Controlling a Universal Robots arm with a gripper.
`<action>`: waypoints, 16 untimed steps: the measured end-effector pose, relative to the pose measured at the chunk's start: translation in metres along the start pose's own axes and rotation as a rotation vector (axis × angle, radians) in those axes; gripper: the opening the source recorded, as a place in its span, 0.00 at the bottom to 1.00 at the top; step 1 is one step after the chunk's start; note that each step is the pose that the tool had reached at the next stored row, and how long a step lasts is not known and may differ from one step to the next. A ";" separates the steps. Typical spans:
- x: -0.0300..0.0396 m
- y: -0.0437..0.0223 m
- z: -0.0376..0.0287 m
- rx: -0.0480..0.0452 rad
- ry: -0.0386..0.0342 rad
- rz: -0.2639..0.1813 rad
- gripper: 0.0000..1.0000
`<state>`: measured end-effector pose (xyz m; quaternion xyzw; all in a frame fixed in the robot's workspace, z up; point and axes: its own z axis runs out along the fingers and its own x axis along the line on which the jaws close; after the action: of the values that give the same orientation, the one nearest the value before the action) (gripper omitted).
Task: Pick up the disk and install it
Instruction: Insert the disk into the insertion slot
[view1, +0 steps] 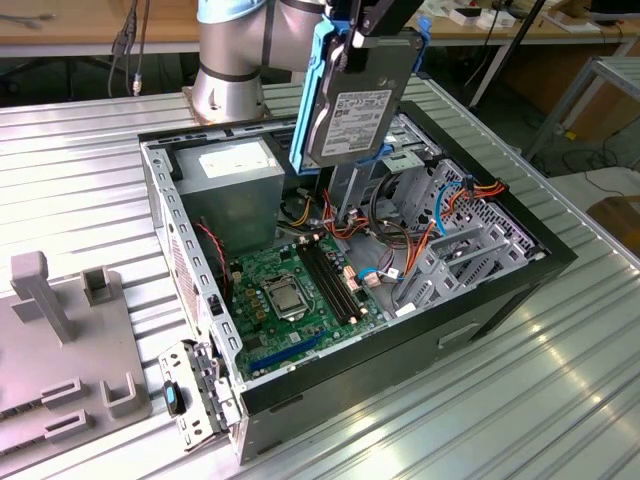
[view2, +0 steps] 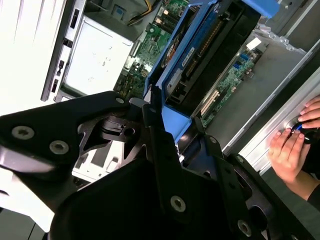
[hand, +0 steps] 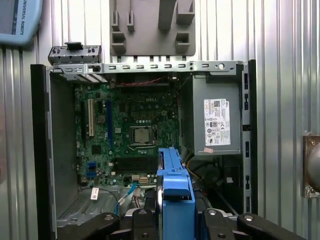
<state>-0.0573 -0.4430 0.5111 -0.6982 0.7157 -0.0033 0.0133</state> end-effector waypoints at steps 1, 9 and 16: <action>0.0011 -0.0011 0.0000 -0.0001 0.0001 0.000 0.37; 0.0194 -0.0051 0.0009 -0.0004 -0.0010 -0.032 0.37; 0.0420 -0.0144 0.0014 -0.0004 -0.0009 -0.032 0.37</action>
<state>-0.0439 -0.4854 0.5095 -0.7095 0.7045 -0.0030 0.0134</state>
